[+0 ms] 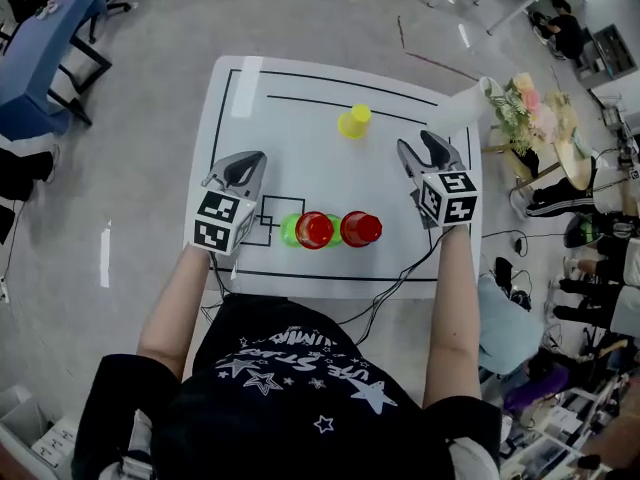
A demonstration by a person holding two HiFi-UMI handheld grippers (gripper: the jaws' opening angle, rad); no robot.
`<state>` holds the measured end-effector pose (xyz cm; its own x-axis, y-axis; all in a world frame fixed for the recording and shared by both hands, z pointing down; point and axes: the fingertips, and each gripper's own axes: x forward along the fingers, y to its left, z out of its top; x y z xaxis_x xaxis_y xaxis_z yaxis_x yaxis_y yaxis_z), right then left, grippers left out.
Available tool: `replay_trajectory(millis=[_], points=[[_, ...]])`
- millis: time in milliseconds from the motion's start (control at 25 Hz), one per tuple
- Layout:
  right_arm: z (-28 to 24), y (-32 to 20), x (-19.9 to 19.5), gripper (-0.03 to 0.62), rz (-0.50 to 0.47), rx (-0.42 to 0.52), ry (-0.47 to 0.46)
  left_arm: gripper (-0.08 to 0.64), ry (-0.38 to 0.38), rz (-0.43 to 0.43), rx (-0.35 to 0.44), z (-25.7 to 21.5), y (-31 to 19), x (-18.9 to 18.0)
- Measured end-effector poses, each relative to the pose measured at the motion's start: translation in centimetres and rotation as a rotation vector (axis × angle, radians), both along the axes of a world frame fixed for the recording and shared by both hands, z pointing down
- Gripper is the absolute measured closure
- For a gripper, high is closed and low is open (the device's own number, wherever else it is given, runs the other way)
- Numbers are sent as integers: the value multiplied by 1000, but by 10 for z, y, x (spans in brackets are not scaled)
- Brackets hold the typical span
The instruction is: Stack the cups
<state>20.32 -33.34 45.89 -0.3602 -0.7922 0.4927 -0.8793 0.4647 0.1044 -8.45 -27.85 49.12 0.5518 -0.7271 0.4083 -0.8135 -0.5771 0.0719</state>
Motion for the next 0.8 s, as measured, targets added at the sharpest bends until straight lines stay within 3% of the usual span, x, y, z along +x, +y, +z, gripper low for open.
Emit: replay_trajectory(millis=[240,480,640,800], points=[[43,-41,-39,296,-178,-89,9,549,-21,20,-23,14,-23,4],[78,-63,-69,278,-253,-160,-34,549,5,21,-87,32,-26,10],[91,-72,-80,286,-280,-171,-28,549,1,-4,-96,34,-29,8],[101,-76,-84,359,-282,-172,-3,549,-15,-51,-109,37,-22,0]])
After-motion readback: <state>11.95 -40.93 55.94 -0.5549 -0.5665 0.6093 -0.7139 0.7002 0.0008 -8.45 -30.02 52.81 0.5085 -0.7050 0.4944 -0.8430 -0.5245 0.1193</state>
